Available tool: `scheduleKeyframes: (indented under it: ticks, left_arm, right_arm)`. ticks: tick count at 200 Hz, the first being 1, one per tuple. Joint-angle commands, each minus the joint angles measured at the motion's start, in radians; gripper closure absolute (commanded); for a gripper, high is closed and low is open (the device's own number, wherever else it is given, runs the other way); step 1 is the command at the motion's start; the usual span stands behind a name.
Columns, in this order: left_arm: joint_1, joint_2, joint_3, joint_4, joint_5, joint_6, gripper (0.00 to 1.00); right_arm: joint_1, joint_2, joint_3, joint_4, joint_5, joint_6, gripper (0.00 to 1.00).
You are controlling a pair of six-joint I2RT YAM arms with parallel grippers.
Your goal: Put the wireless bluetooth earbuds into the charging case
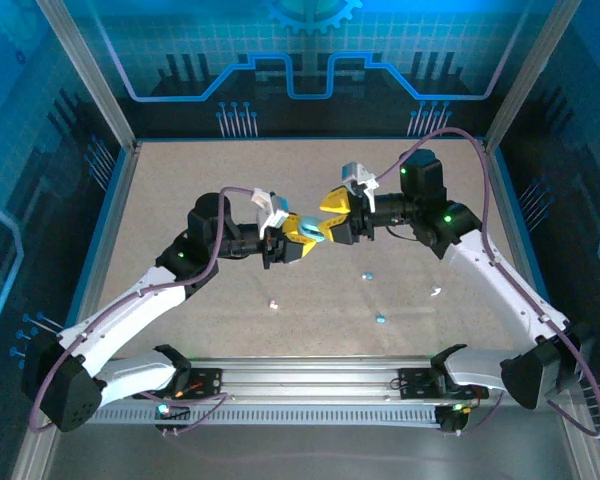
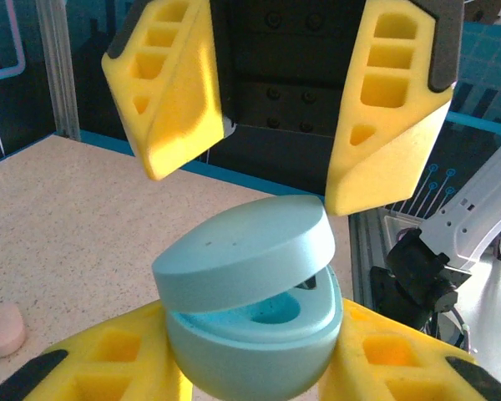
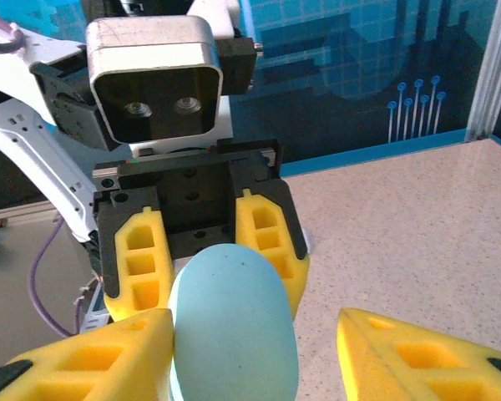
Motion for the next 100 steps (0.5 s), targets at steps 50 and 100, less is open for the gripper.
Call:
scheduleKeyframes:
  ticks: [50, 100]
  left_arm:
    - [-0.014, -0.026, 0.009, 0.045, 0.077, -0.008, 0.71]
    - [-0.014, -0.019, -0.001, 0.057, 0.063, -0.024, 0.71]
  right_arm:
    - [-0.011, 0.013, 0.030, 0.005, 0.200, 0.030, 0.46]
    - [-0.017, 0.005, 0.047, 0.024, 0.250, 0.066, 0.37]
